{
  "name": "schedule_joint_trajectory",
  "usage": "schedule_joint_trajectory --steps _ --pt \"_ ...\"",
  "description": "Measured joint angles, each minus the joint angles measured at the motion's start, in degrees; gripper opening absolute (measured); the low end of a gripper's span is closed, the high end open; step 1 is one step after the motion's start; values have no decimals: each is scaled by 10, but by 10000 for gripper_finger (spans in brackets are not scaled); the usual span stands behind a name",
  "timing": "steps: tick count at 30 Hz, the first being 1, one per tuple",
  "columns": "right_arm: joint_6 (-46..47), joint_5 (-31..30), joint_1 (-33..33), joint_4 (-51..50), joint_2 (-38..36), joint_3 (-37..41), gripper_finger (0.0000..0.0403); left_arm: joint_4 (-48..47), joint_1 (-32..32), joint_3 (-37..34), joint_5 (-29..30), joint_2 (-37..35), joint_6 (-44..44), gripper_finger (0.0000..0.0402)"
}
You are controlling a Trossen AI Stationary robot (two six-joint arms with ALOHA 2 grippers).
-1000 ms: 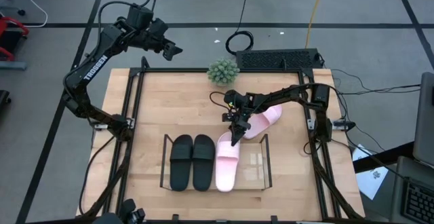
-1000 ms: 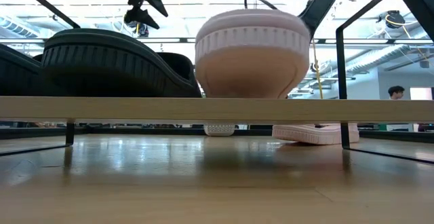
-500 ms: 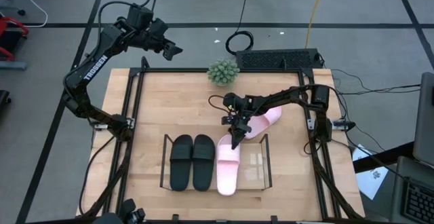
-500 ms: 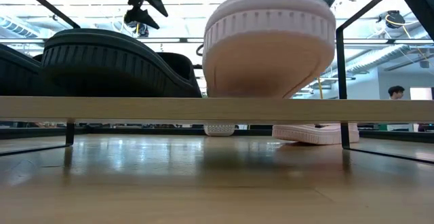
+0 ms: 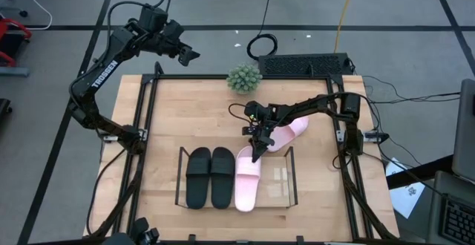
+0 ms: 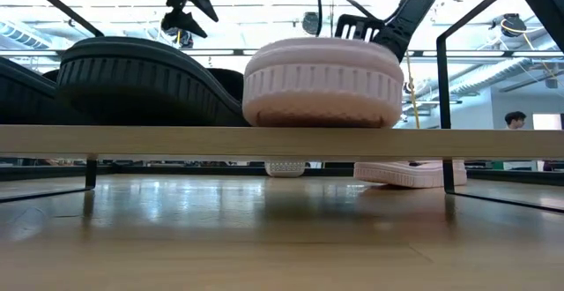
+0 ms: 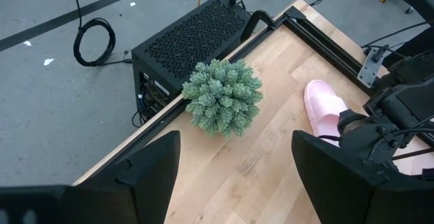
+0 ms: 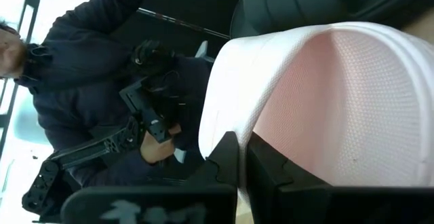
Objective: Pick and place slides into the shelf
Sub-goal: Put the left pink slipper on the shelf
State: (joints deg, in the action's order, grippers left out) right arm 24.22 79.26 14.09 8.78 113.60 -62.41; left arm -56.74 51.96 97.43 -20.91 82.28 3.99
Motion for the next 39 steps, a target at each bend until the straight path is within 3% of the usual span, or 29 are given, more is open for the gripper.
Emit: schedule_joint_trajectory --steps 7,26,39 --pt "0 1 0 0 0 0 5 0 0 0 0 0 0 285" --pt "-6 -15 2 1 0 0 105 0 0 0 0 0 -1 285" --pt "-9 -27 10 1 -1 0 111 0 0 0 0 0 7 285"
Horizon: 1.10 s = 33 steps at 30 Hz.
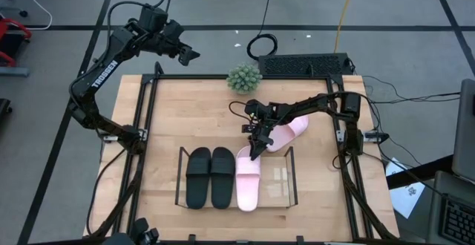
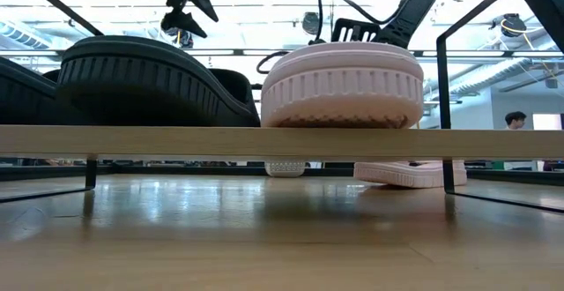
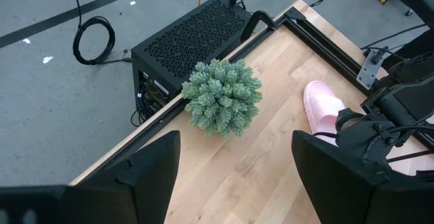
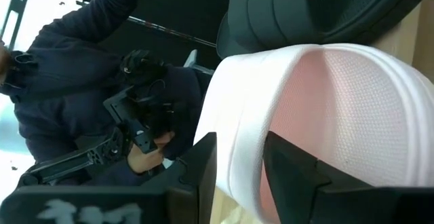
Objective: Pick and place slides into the shelf
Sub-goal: Put the left pink slipper on the shelf, then put the pink slipper on the shelf
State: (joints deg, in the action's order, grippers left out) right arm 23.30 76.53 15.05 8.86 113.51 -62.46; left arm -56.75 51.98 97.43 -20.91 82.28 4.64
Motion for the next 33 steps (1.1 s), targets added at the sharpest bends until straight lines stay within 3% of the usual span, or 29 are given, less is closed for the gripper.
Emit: schedule_joint_trajectory --steps 13,18,28,33 --pt "27 2 18 3 0 0 112 0 0 0 0 0 2 285" --pt "44 30 21 20 0 0 112 0 0 0 0 0 1 285" --pt "150 33 38 158 0 0 108 0 0 0 0 0 0 285" --pt "236 66 75 265 -5 0 87 0 0 0 0 0 -3 285"
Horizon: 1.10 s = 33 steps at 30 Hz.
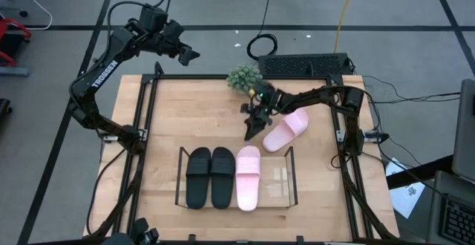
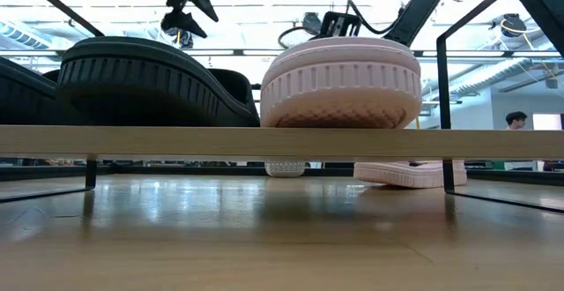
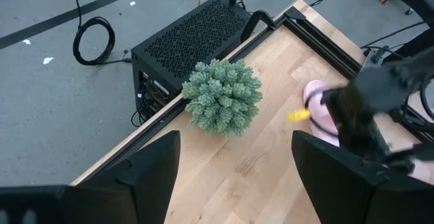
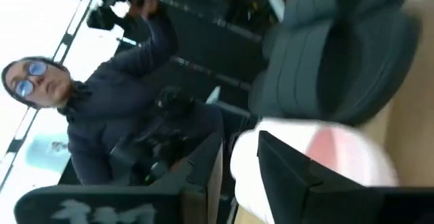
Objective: Pick and place slides into the shelf
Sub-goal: Put the pink slipper on the shelf
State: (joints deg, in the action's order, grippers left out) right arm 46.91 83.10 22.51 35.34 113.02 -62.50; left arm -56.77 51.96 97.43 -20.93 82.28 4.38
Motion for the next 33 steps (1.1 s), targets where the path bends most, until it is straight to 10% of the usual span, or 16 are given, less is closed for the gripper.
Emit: schedule_joint_trajectory --steps 16,33 --pt "45 22 243 1 -257 0 17 -2 0 0 0 0 -9 285" --pt "-208 -94 384 -79 -368 104 11 -2 0 0 0 0 -17 285"
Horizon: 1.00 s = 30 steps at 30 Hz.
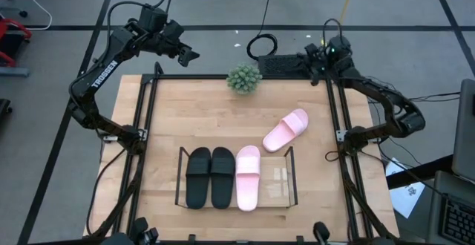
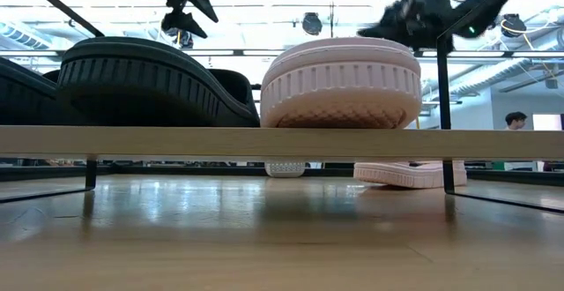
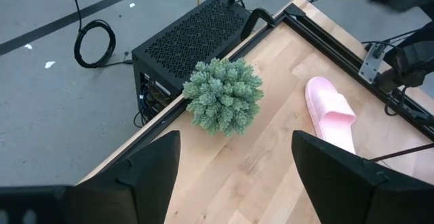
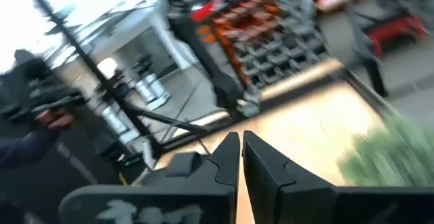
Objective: Pick and place slides into the shelf
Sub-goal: Put the pink slipper on the shelf
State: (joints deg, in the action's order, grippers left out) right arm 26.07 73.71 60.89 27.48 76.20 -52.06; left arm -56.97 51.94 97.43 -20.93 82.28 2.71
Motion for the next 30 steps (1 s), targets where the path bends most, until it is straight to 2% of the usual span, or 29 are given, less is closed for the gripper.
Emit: schedule_joint_trajectory --steps 4,11,17,21,30 --pt "19 -4 51 -1 0 75 11 0 0 0 0 0 -2 285" --pt "116 15 107 1 -29 172 11 0 0 0 0 0 -9 285" --pt "217 97 109 1 -86 237 11 0 0 0 5 0 -10 285" --pt "256 104 109 2 -134 289 11 0 0 0 6 0 -10 285" --pt "213 84 111 14 -180 420 11 1 0 0 22 0 -11 285"
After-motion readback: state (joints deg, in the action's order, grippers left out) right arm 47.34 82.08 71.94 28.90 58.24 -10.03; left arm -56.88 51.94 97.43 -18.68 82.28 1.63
